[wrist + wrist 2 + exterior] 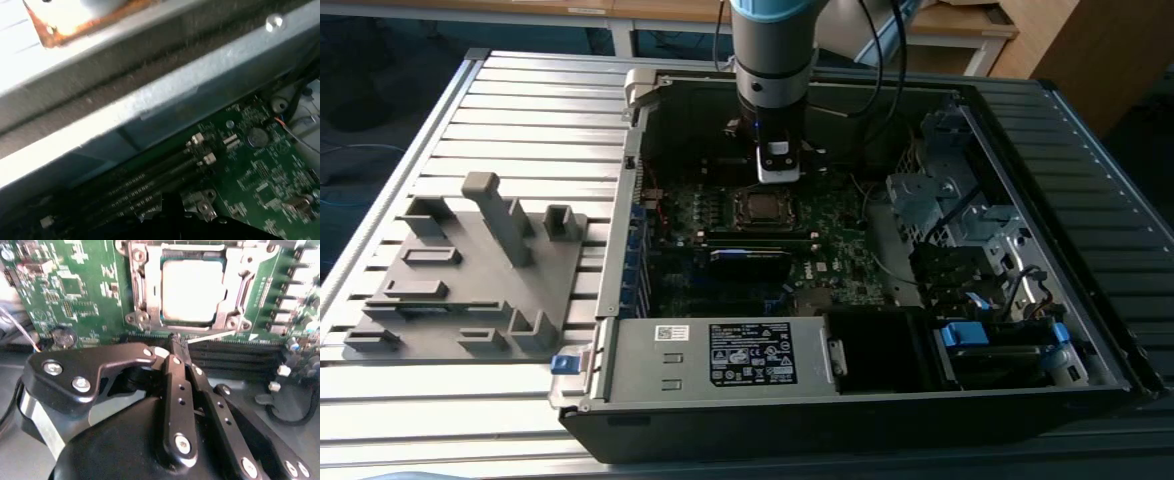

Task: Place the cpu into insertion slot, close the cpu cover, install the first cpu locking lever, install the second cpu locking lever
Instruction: 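Install the first cpu locking lever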

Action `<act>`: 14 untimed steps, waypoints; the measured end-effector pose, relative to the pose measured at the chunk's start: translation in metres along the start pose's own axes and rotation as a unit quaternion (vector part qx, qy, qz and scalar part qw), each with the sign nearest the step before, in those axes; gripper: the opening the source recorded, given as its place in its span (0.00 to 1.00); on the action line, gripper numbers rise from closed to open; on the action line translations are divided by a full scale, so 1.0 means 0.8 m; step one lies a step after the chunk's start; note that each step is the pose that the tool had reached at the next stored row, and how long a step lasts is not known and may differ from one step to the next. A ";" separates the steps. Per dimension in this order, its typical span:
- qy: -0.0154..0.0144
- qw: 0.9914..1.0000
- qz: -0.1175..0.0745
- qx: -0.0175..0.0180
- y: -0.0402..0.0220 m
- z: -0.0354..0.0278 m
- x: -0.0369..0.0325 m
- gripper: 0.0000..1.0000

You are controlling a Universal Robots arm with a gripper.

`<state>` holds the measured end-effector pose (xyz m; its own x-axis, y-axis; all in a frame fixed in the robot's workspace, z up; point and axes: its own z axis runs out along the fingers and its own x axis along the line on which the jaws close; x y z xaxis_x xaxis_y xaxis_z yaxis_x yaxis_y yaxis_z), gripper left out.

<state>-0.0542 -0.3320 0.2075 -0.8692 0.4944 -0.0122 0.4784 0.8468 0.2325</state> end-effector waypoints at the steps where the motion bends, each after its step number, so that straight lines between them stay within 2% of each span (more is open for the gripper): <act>1: 0.000 1.000 0.000 0.000 0.0000 0.0000 0.0000 0.10; 3: 0.001 1.000 -0.003 0.000 0.0001 0.0002 0.0001 0.10; 6: 0.004 1.000 -0.018 0.000 0.0009 0.0008 0.0006 0.10; 8: 0.006 1.000 -0.024 0.000 0.0017 0.0011 0.0011 0.10; 14: 0.007 1.000 -0.029 0.000 0.0051 0.0039 0.0029 0.10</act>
<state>-0.0538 -0.3268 0.2054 -0.8974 0.4410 -0.0128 0.4265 0.8745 0.2312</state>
